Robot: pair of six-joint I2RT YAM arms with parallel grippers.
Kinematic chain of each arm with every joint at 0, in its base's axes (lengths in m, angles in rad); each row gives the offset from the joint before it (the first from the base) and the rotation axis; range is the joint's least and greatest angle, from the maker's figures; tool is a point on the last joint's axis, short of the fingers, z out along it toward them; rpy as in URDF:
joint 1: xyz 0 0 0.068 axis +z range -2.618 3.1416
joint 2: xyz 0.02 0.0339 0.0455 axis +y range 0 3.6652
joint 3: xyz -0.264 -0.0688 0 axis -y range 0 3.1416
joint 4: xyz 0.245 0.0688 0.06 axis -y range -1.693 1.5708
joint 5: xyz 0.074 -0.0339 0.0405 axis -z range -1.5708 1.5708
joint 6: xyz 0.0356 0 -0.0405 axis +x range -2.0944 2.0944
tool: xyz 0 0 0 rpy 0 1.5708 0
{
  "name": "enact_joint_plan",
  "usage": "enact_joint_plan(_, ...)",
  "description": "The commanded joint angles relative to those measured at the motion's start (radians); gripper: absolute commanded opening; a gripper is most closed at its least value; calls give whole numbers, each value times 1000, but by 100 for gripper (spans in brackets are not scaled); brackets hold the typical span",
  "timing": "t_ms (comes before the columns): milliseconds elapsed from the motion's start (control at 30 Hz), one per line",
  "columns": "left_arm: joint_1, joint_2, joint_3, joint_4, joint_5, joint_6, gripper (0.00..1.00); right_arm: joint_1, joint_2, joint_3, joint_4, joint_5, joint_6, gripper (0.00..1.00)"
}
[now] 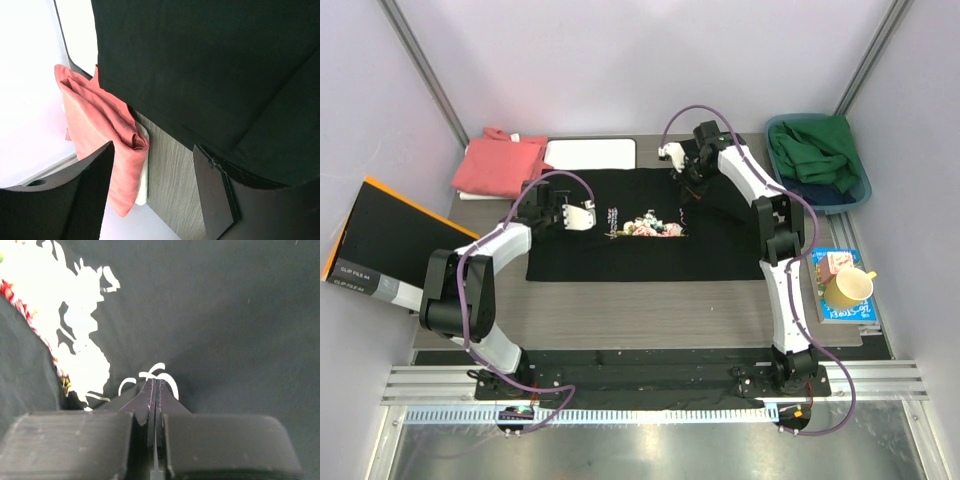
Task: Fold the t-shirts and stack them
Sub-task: Fold the flattened tshirt in 1/3 of the way
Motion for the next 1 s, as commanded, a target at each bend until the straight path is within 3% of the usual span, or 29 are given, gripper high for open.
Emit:
enact_joint_plan(0,-4,8,39,35,20,-9,65,29,19,85,27,-4,2,1)
enact_joint_plan(167,-4,11,39,61,21,-9,65,46,27,100,44,22,4,3)
enact_joint_plan(200,-4,11,39,61,20,-9,65,49,27,96,49,54,19,15)
enact_joint_plan(233,-4,11,39,62,18,-12,65,47,19,90,55,66,22,42)
enact_joint_plan(300,-4,10,38,62,15,-13,65,44,-4,47,78,100,28,53)
enact_joint_plan(400,-4,8,32,64,14,-12,65,32,-74,-33,108,117,30,62)
enact_joint_plan(567,-4,10,29,67,15,-13,65,3,-231,-201,171,177,-10,60)
enact_joint_plan(700,-4,15,35,70,17,-13,65,-43,-390,-428,207,231,-93,56)
enact_joint_plan(967,-8,28,55,70,30,0,65,-98,-515,-697,259,336,-254,48)
